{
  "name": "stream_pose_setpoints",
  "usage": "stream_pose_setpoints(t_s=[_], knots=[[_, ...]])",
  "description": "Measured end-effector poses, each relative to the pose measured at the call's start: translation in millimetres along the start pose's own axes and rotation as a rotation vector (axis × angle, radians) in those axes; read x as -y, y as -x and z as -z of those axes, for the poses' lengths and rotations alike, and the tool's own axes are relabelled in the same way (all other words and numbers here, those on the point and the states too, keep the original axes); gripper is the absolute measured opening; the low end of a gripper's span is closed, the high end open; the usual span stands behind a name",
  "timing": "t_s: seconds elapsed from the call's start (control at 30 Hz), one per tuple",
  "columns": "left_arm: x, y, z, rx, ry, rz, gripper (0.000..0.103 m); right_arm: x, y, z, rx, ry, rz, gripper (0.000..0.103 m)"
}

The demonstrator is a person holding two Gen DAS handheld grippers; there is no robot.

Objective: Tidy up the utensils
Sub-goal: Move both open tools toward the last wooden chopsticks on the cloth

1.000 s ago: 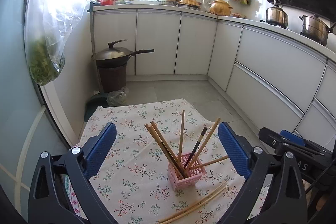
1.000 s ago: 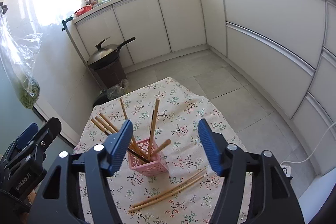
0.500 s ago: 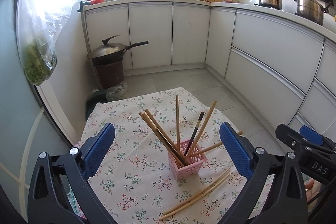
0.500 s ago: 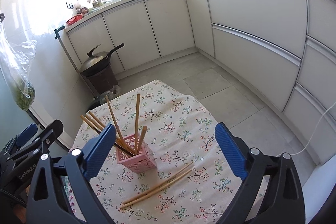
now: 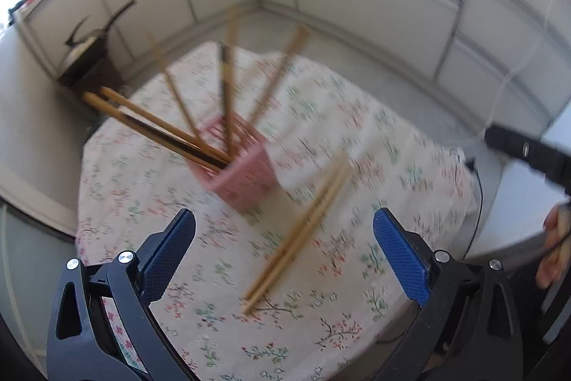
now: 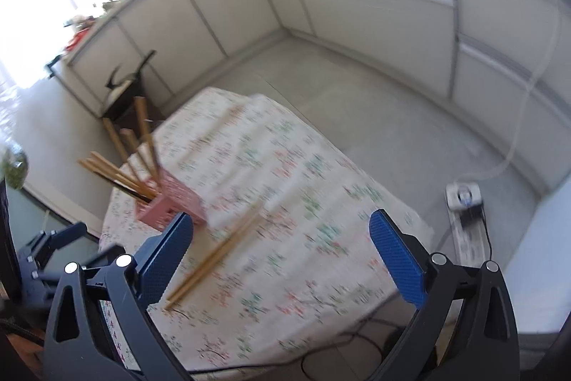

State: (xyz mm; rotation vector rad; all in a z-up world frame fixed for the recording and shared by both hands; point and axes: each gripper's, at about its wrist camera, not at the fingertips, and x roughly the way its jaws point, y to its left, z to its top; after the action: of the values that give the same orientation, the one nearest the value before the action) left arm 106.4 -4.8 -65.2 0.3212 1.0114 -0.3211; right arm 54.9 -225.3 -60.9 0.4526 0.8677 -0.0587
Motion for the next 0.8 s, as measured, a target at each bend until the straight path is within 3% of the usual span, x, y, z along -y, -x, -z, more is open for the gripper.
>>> stream_pose_setpoints(t_s=[0.1, 0.2, 0.37, 0.43, 0.5, 0.6, 0.8], knots=[[25.2, -24.4, 1.8, -0.051, -0.033, 0.038, 0.096, 28.0, -8.4, -3.0, -0.075, -0.148, -0.019, 0.096], [53.6, -45.8, -3.5, -0.074, -0.070, 0.047, 0.095, 44.6, -5.8, -2.6, -0.079, -0.225, -0.055, 0.096], [96.9, -84.3, -22.1, -0.108, -0.172, -0.014, 0.093, 64.6, -9.7, -1.6, -0.129, -0.291, -0.094, 0.096], [106.2, -102.5, -36.1, -0.125, -0.208, -0.063, 0.088, 75.1, -14.4, -2.0, -0.165, -0.326, -0.114, 0.096], [108.3, -120.2, -52.0, -0.163, -0.221, -0.089, 0.074, 84.1, -15.4, -3.5, -0.185, -0.355, -0.132, 0.096], [102.2, -149.9, -77.4, -0.238, -0.201, -0.134, 0.063, 89.2, -12.6, -7.8, -0.186, -0.368, -0.154, 0.096], [70.5, -182.2, -96.1, -0.385, -0.090, -0.109, 0.047, 89.6, -14.0, -10.2, -0.234, -0.370, -0.229, 0.096]])
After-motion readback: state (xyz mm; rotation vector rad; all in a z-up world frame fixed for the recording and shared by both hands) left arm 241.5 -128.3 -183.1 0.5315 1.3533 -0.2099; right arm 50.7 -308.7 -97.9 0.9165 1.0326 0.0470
